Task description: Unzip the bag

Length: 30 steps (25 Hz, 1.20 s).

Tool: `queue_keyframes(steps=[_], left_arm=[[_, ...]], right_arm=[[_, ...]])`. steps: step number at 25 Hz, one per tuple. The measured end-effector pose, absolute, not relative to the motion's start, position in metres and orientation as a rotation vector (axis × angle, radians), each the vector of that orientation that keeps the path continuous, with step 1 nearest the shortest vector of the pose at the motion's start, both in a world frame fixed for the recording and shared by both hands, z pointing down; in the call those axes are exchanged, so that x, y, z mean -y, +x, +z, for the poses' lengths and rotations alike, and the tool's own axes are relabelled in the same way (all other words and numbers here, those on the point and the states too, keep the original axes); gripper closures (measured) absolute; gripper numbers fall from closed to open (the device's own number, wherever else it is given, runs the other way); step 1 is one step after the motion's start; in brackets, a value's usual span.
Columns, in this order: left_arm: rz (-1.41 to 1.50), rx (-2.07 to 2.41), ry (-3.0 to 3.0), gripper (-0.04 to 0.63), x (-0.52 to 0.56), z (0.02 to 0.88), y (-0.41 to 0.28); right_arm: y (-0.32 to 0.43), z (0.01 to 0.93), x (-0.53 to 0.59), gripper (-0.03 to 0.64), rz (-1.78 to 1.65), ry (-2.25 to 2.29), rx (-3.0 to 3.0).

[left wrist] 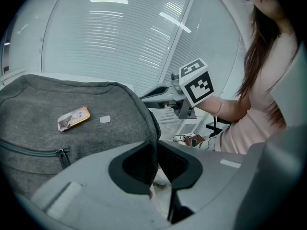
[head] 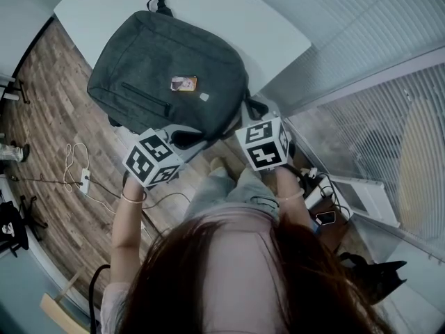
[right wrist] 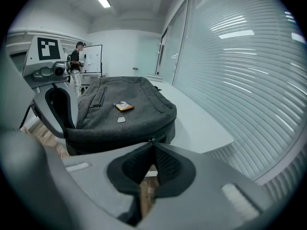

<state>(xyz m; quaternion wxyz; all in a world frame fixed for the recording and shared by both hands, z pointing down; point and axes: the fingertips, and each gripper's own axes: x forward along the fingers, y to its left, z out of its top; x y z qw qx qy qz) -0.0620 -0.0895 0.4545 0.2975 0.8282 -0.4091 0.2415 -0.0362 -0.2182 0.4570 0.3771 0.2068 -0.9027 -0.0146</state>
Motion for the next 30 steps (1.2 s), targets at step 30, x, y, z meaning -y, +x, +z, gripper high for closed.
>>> queue_keyframes(steps=[30], left_arm=[[0.597,1.058,2.187,0.538,0.092,0.455,-0.063]], right_arm=[[-0.051,0.454,0.261,0.607,-0.144,0.302,2.301]])
